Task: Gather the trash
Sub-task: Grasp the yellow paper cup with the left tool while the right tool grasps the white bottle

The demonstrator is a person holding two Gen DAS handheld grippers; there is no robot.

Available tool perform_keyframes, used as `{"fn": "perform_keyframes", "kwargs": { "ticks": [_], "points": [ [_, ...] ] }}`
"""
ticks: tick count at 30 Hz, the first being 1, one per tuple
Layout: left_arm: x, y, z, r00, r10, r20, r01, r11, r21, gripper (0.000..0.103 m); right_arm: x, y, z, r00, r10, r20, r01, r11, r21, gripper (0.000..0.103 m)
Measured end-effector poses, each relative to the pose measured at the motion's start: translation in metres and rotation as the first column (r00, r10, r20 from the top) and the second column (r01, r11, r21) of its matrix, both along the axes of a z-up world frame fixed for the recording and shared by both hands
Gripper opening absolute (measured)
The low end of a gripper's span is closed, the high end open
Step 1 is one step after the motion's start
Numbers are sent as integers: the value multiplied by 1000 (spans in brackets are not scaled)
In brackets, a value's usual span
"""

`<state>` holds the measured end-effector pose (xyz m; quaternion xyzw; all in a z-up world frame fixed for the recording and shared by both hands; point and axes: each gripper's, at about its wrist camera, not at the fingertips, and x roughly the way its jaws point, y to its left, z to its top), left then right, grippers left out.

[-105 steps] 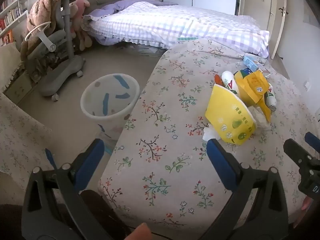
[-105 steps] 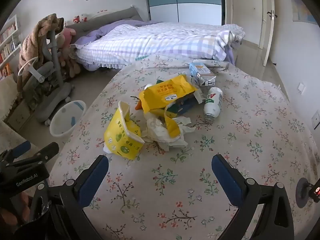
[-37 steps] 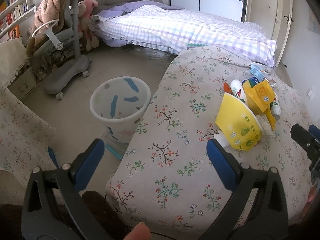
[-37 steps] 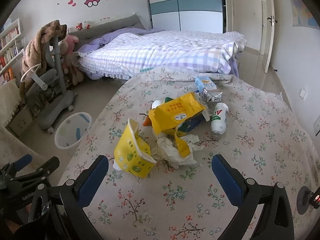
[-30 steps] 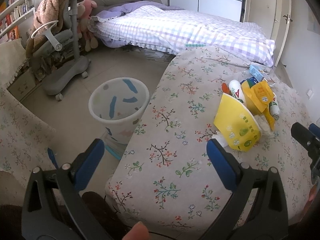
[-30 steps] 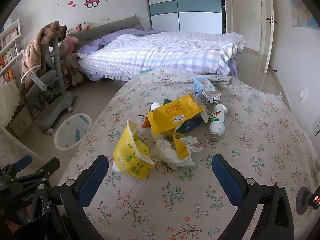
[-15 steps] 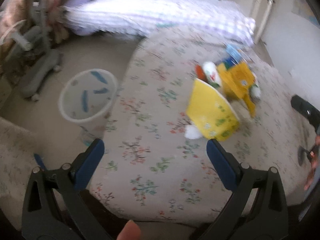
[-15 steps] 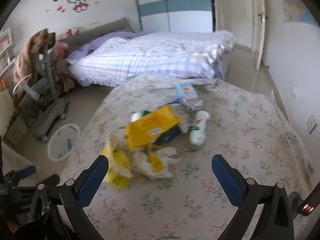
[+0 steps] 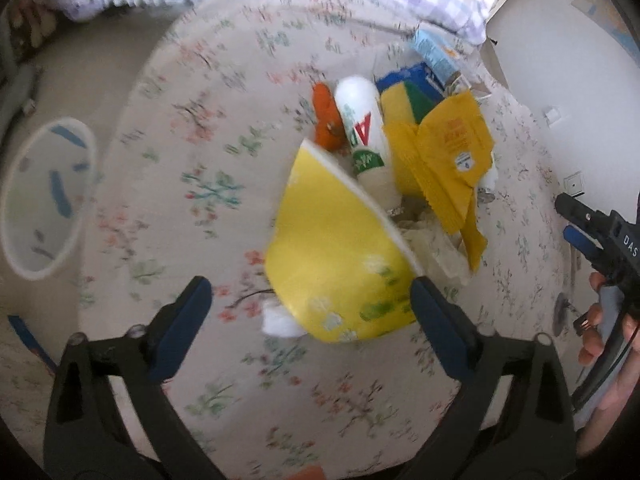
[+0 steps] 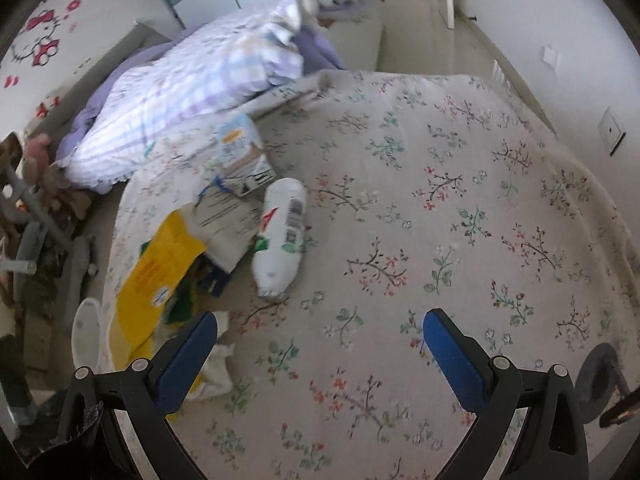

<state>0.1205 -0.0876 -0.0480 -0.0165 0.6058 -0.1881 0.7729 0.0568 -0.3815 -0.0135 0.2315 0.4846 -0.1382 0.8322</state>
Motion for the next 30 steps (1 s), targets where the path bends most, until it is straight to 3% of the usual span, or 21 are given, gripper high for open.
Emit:
{"fn": "perform_keyframes", "kwargs": {
  "ticks": [2, 9, 13, 15, 18, 20, 24, 30],
  "points": [
    [4, -4, -6, 999, 9, -35, -10, 999, -38, 92, 9, -4, -6, 1000, -11, -7, 11, 1000, 18, 103],
    [10, -8, -8, 995, 24, -95, -36, 991, -131, 67, 42, -1, -30, 999, -17, -39, 20, 998, 57, 99],
    [11, -1, -7, 994, 40, -103, -55, 988, -147, 63, 58, 4, -46, 999, -20, -49, 27, 990, 142, 82],
    [10, 0, -5, 995, 29, -93, -44, 986, -159, 44, 64, 9, -54, 998, -11, -67, 23, 983, 181, 72],
    [6, 1, -1, 997, 15, -75, -28, 984, -175, 37, 67, 12, -68, 996, -15, -89, 39, 962, 269, 53],
    [4, 2, 0, 997, 16, -73, -30, 982, -186, 33, 66, 9, -69, 996, -30, -87, 53, 961, 272, 33],
    [-1, 8, 10, 999, 21, -49, -31, 978, -209, 26, 53, -2, -62, 997, -52, -49, 64, 949, 310, 33],
    [-9, 25, 31, 999, 35, 18, -30, 974, -223, 24, 24, -5, -24, 998, -49, 42, 36, 961, 275, 30]
  ]
}}
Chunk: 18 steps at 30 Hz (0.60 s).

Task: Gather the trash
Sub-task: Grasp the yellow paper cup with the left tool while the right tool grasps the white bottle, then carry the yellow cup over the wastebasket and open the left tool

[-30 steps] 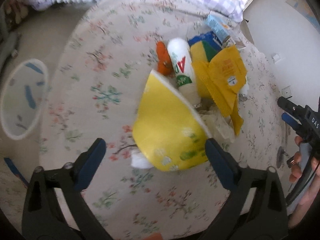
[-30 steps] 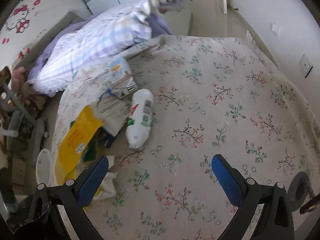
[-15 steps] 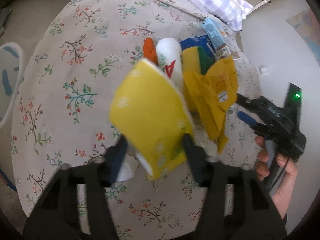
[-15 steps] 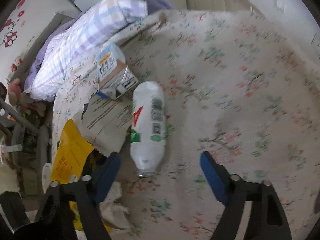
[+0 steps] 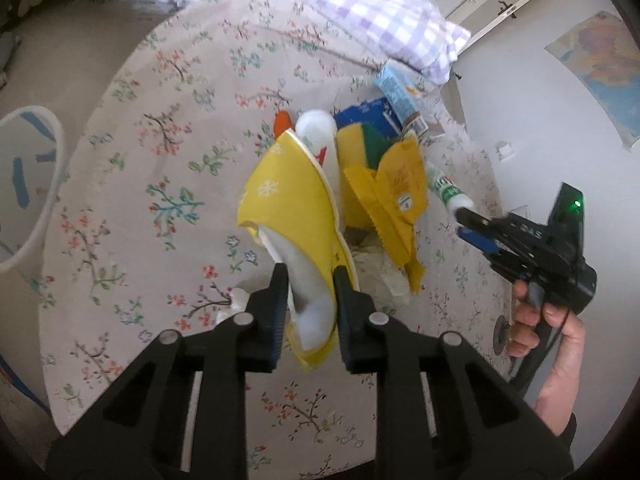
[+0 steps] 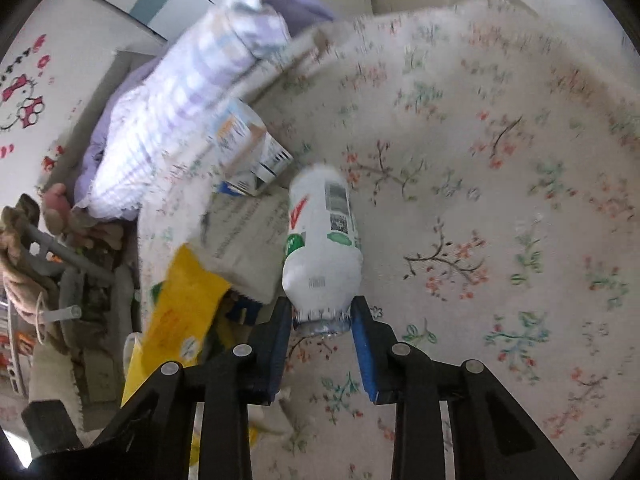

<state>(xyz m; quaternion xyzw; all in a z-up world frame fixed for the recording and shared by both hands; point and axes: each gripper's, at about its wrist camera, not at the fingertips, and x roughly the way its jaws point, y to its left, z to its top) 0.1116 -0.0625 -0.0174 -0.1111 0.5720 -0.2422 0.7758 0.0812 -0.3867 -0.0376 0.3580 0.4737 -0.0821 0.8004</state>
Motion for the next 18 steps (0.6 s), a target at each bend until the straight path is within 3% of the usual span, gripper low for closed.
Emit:
{"fn": "perform_keyframes", "kwargs": {
  "ticks": [1, 10, 14, 18],
  "points": [
    [0, 3, 3, 1000, 4, 11, -4, 1000, 2, 24, -5, 0, 7, 1000, 1, 18, -1, 1000, -7, 25],
    [-6, 50, 23, 994, 73, 85, -72, 997, -17, 24, -38, 15, 55, 988, 6, 154, -4, 1000, -14, 25],
    [-8, 71, 33, 986, 113, 119, -111, 994, -21, 24, -37, 37, 74, 974, 69, 214, -69, 998, -7, 25],
    [-1, 97, 37, 972, 159, 174, -167, 985, 33, 24, -27, 79, 85, 954, 171, 248, -176, 984, -1, 25]
  ]
}}
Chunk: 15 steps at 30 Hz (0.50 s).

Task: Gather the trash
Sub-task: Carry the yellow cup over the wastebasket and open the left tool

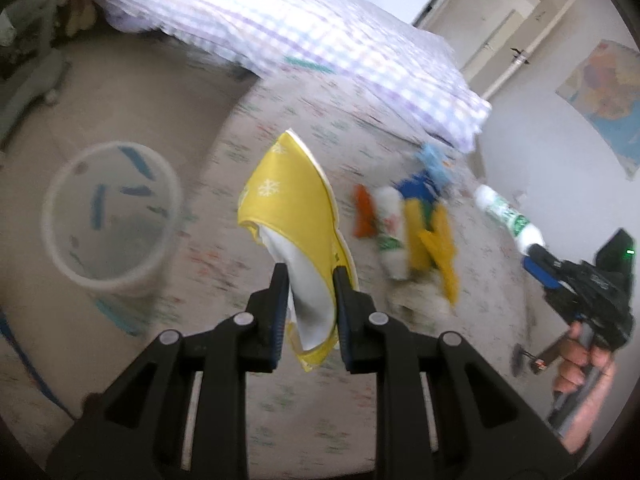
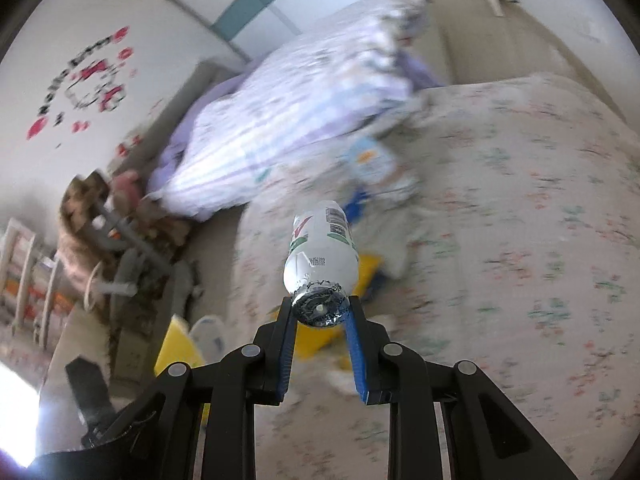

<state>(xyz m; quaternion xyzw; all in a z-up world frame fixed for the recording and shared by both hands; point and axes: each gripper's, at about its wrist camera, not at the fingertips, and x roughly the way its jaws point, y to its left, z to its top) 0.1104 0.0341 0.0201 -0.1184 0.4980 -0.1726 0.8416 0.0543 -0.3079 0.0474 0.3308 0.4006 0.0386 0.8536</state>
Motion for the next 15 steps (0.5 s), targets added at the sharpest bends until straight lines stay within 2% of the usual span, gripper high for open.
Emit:
{"fn": "perform_keyframes", "kwargs": {
  "ticks": [3, 7, 10, 15],
  "points": [
    [8, 27, 0, 997, 69, 29, -70, 996, 48, 24, 14, 49, 5, 993, 115, 9, -115, 993, -20, 25],
    [23, 64, -12, 988, 153, 37, -156, 981, 112, 24, 37, 107, -2, 971, 241, -12, -241, 969, -47, 25],
    [33, 87, -28, 979, 203, 12, -203, 969, 141, 24, 57, 145, -15, 950, 307, -53, -310, 949, -63, 25],
    [50, 106, -53, 967, 253, -12, -247, 953, 177, 24, 82, 187, -41, 923, 368, -114, -378, 921, -95, 25]
  ]
}}
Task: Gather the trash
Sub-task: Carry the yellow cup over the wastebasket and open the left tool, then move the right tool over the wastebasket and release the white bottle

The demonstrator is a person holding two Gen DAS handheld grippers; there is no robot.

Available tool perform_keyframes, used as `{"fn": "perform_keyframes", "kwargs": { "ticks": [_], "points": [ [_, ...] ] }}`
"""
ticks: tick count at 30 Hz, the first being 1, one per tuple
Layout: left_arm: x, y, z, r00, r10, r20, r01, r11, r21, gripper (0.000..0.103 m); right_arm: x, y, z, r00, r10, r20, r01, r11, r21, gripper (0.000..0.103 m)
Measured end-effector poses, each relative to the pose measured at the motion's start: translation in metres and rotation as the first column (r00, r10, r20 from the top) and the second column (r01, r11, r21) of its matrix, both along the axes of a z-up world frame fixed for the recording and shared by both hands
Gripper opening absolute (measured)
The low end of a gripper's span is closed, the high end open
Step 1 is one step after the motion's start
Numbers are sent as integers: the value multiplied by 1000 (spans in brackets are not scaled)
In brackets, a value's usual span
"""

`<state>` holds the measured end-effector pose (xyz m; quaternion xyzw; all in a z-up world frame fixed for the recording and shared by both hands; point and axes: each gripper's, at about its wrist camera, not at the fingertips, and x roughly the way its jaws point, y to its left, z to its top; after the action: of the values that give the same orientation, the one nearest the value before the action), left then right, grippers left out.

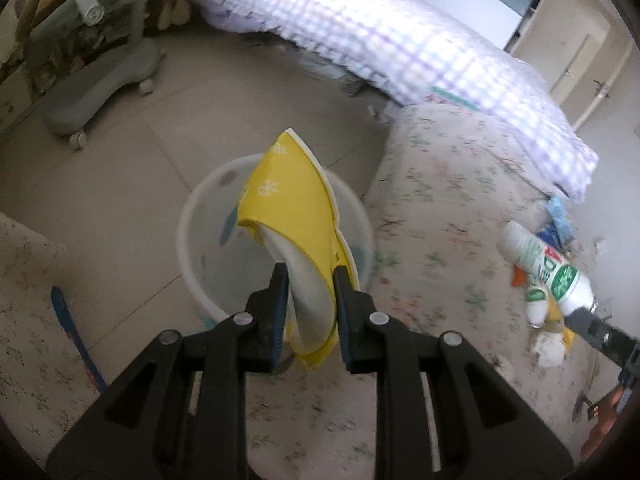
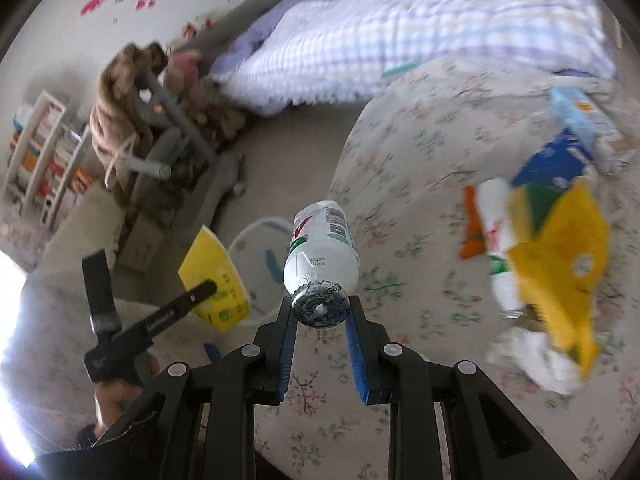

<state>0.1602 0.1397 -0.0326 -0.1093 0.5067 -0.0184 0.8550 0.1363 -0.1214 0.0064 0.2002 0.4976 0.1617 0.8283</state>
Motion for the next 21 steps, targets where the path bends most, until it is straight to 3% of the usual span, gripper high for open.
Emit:
{"fn": "perform_keyframes", "kwargs": {
  "ticks": [7, 10, 13, 15, 21],
  "points": [
    [11, 10, -18, 999, 1, -43, 0, 1000, 24, 27, 21, 27, -23, 999, 26, -46, -27, 999, -23, 25],
    [10, 15, -17, 999, 9, -36, -9, 1000, 22, 34, 25, 31, -26, 998, 31, -50, -31, 999, -17, 25],
    [11, 20, -16, 999, 17, -50, -17, 1000, 18, 51, 28, 36, -29, 997, 50, -51, -51, 999, -16, 25],
    [5, 23, -11, 999, 36, -28, -35, 997, 63, 78, 29, 41, -31, 996, 67, -54, -69, 997, -24, 25],
    [-10, 37, 1, 996, 83, -14, -80, 985, 152, 91, 33, 59, -34, 992, 116, -48, -118, 992, -34, 25]
  ]
}}
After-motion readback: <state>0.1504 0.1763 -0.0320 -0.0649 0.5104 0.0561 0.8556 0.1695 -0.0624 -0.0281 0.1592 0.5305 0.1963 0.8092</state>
